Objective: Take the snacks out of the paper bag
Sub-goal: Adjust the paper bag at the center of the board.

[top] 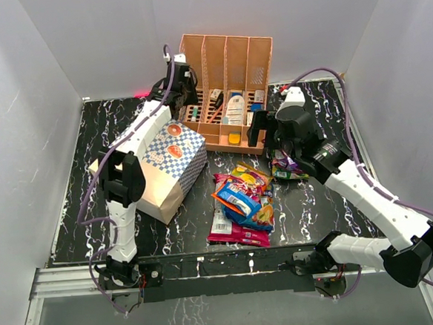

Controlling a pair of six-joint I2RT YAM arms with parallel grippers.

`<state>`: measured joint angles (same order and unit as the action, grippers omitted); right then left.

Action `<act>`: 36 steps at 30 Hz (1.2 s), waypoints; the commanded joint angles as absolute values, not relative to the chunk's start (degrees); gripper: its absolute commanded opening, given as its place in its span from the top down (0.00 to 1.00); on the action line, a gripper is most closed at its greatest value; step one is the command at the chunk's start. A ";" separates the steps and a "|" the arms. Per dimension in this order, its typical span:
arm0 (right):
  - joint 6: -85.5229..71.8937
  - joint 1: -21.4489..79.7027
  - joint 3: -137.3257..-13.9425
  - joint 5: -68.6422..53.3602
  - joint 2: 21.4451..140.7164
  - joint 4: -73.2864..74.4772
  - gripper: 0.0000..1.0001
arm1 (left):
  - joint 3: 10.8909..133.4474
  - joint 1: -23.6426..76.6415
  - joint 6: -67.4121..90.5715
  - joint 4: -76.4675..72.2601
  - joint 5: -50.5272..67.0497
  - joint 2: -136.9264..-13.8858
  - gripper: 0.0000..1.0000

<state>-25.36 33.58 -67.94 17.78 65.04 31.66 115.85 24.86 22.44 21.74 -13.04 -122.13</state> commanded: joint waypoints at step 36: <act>-27.21 33.13 -69.31 16.02 61.90 28.56 0.02 | 70.89 10.38 39.46 -27.26 23.87 -72.58 1.00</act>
<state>-26.92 33.30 -67.70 16.12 63.70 32.40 85.23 17.63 31.53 -13.63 15.75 -84.84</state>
